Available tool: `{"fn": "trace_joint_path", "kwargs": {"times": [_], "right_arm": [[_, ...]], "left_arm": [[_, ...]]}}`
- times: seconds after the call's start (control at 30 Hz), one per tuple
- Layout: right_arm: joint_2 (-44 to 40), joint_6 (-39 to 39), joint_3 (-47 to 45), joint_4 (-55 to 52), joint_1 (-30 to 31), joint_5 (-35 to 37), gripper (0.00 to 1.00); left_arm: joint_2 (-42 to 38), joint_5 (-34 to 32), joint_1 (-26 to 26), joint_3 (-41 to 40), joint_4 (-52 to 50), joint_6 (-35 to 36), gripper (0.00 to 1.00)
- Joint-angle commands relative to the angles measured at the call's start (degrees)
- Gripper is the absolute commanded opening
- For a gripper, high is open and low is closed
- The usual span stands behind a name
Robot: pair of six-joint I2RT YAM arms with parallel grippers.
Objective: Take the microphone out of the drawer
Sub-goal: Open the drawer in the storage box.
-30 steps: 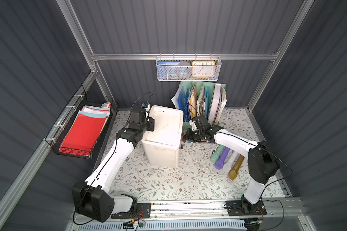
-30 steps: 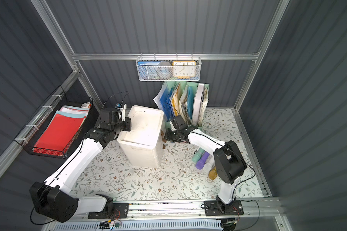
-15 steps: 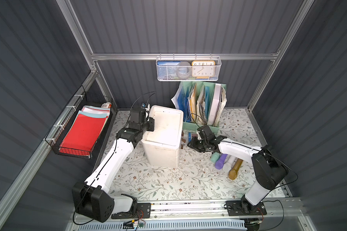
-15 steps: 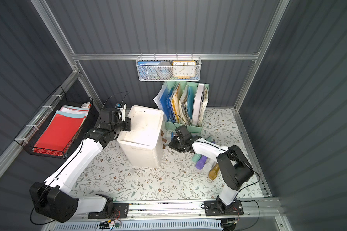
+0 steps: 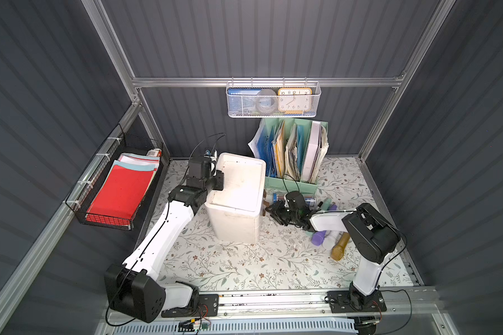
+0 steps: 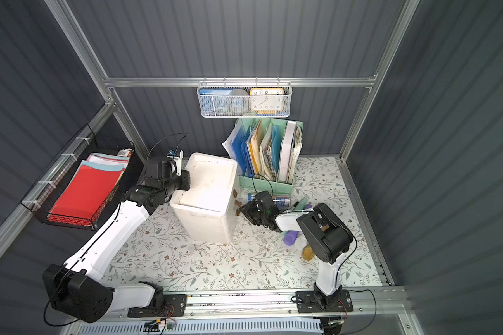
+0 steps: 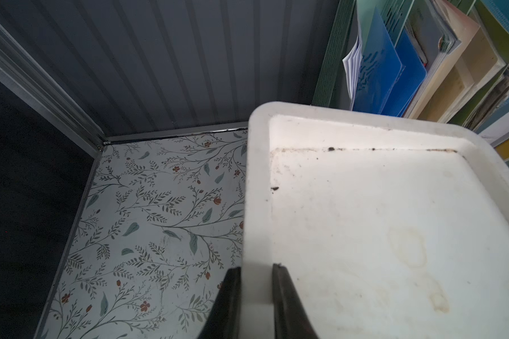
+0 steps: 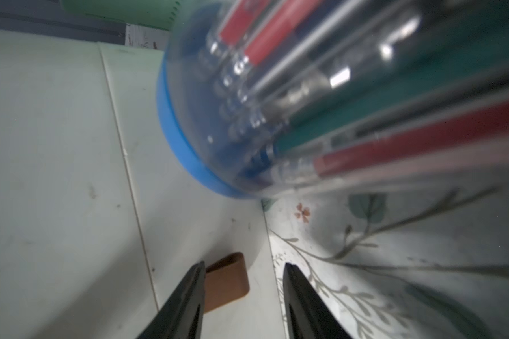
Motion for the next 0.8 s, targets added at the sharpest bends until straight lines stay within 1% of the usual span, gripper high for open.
{"fn": "trace_joint_path", "kwargs": {"times": [0.0,0.07,0.1,0.27,0.5,0.67,0.77], "right_arm": [[1.0,6.1,-1.5,8.5,0.4,1.1,0.5],[1.3,8.0,-2.4,10.6,0.6,1.5,0.5],[1.6,9.3,-2.9,11.6,0.8,3.8,0.51],[4.3,14.6,-3.6,17.5,1.9,4.4,0.53],[6.7,20.6,-4.2,21.9,4.5,7.1,0.54],[8.7,25.7,-5.4,27.7,5.3,8.9,0.5],[8.6,27.7,-6.4,29.4,5.8,10.1,0.47]], "left_arm": [[3.8,2.5,-0.3,-4.2,-8.1,-0.8,0.02],[3.8,2.6,-0.3,-4.2,-8.1,-0.8,0.02],[3.8,2.6,-0.3,-4.2,-8.1,-0.8,0.02],[3.8,2.6,-0.3,-4.2,-8.0,-0.7,0.02],[3.6,2.6,-0.3,-4.2,-8.0,-0.8,0.02],[3.4,2.6,-0.3,-4.3,-8.2,-0.8,0.02],[3.3,2.6,-0.3,-4.4,-8.2,-0.8,0.02]]}}
